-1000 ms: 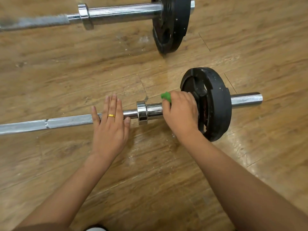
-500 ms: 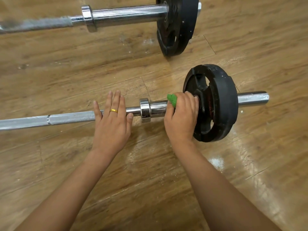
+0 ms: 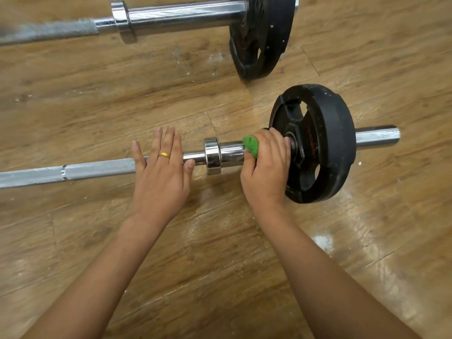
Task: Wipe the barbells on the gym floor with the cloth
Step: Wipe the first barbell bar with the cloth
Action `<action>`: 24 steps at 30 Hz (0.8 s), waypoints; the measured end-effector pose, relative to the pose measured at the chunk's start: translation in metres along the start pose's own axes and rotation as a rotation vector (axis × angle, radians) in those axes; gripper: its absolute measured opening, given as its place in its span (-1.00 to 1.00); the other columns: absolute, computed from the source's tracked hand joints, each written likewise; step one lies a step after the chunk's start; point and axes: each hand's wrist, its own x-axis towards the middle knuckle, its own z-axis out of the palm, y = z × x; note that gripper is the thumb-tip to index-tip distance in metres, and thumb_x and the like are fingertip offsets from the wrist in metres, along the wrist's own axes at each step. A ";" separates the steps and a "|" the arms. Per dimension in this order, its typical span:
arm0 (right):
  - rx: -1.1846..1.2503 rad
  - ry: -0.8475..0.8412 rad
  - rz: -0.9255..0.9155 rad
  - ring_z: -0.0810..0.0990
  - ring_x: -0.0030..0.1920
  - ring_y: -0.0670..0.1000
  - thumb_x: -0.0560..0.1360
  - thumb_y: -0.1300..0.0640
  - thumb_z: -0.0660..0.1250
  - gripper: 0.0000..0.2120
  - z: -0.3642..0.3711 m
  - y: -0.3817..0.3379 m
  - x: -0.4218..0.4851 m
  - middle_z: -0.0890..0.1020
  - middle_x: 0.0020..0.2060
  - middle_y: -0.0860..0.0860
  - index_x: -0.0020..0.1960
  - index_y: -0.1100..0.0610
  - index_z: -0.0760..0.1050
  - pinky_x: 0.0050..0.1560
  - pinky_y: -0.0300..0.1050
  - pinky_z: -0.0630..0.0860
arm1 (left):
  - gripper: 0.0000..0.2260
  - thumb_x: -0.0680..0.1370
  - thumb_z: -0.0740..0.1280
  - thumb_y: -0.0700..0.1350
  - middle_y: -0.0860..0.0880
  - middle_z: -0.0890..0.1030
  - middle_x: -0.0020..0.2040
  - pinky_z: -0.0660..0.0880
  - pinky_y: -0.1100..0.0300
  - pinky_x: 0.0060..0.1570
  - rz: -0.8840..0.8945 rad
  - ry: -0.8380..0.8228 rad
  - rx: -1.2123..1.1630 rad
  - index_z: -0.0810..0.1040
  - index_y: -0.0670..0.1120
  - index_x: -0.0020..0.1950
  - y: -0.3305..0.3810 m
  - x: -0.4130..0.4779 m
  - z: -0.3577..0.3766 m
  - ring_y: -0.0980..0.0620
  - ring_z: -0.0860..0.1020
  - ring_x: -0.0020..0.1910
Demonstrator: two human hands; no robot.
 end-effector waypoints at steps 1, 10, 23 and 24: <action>-0.002 -0.017 -0.037 0.39 0.45 0.10 0.59 0.14 0.22 -0.68 0.001 0.001 -0.001 0.58 0.27 0.06 0.30 0.21 0.51 0.57 0.14 0.11 | -0.46 0.70 -0.03 0.06 -0.15 0.19 0.62 -0.22 -0.26 0.51 0.004 0.001 0.002 0.19 -0.23 0.59 0.000 0.002 0.000 -0.12 0.02 0.63; -0.003 -0.001 -0.017 0.37 0.45 0.10 0.59 0.17 0.24 -0.71 0.010 0.001 0.021 0.58 0.25 0.05 0.28 0.19 0.52 0.57 0.13 0.08 | -0.44 0.69 -0.02 0.07 -0.16 0.21 0.61 -0.20 -0.25 0.51 0.006 0.004 -0.022 0.23 -0.24 0.58 -0.006 0.025 -0.001 -0.13 0.05 0.63; -0.017 -0.048 -0.122 0.39 0.43 0.08 0.61 0.17 0.26 -0.74 0.009 0.019 0.054 0.59 0.23 0.05 0.27 0.18 0.51 0.59 0.04 0.07 | -0.39 0.68 -0.11 0.14 -0.13 0.20 0.62 -0.22 -0.26 0.51 0.023 -0.044 -0.044 0.22 -0.22 0.59 -0.019 0.058 -0.002 -0.15 0.03 0.63; -0.006 -0.026 -0.079 0.38 0.44 0.08 0.61 0.18 0.26 -0.74 0.012 0.014 0.055 0.59 0.24 0.05 0.28 0.18 0.51 0.59 0.05 0.06 | -0.39 0.68 -0.11 0.14 -0.13 0.20 0.62 -0.22 -0.26 0.51 0.023 -0.050 -0.041 0.22 -0.22 0.59 -0.019 0.061 -0.002 -0.15 0.03 0.63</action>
